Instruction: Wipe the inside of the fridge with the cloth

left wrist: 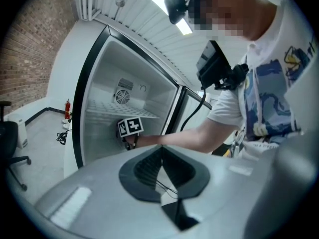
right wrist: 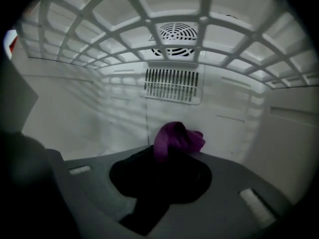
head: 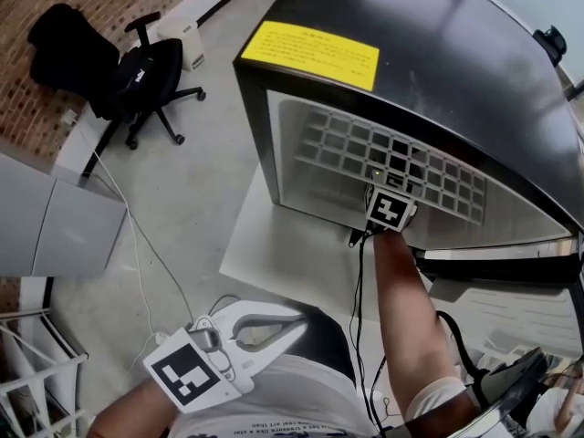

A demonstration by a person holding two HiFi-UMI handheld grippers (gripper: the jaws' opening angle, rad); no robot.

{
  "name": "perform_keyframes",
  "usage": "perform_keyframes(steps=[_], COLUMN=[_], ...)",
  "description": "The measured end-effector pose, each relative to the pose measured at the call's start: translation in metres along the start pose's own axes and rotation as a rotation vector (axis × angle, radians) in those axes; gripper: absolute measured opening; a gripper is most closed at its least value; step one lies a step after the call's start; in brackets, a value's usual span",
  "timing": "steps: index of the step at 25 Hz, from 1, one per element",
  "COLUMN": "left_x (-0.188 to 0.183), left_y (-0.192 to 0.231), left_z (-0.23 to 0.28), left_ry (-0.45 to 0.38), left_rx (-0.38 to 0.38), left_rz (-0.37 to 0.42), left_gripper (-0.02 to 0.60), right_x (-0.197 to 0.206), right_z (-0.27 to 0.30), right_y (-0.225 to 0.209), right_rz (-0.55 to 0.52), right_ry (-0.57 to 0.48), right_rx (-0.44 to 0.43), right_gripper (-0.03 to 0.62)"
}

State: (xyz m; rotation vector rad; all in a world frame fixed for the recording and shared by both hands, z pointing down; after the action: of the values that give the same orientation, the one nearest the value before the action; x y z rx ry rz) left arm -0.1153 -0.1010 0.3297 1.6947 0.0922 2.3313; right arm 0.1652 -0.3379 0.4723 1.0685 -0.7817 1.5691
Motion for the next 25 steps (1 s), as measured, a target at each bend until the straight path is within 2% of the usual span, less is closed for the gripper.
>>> perform_keyframes(steps=[8,17,25], left_x=[0.003,0.007,0.008], left_y=[0.002,0.003,0.000], left_z=[-0.010,-0.021,-0.027], left_ry=[-0.005,-0.009,-0.014], left_rx=[-0.051,-0.101,-0.124], left_rz=[-0.015,-0.037,-0.039], left_gripper=[0.005,0.005,0.005], right_x=[0.007,-0.008,-0.007], right_z=[0.014,0.013,0.011], right_y=[0.044,0.090,0.117], right_rz=[-0.038,-0.109,-0.144], right_ry=[0.009,-0.028,-0.022], right_rx=[-0.117,-0.232,-0.337], right_gripper=[0.075,0.075,0.075])
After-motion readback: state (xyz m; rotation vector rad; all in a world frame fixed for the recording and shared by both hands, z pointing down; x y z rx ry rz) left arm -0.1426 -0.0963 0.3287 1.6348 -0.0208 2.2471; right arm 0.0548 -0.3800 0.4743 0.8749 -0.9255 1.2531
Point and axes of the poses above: the fingertips, and each gripper's own axes: z forward along the fingers, y to its left, x out of its underside, the point moved 6 cm from there along -z, backward along the fingers, and after that the axes turned 9 degrees about z, right-handed, at the moved point
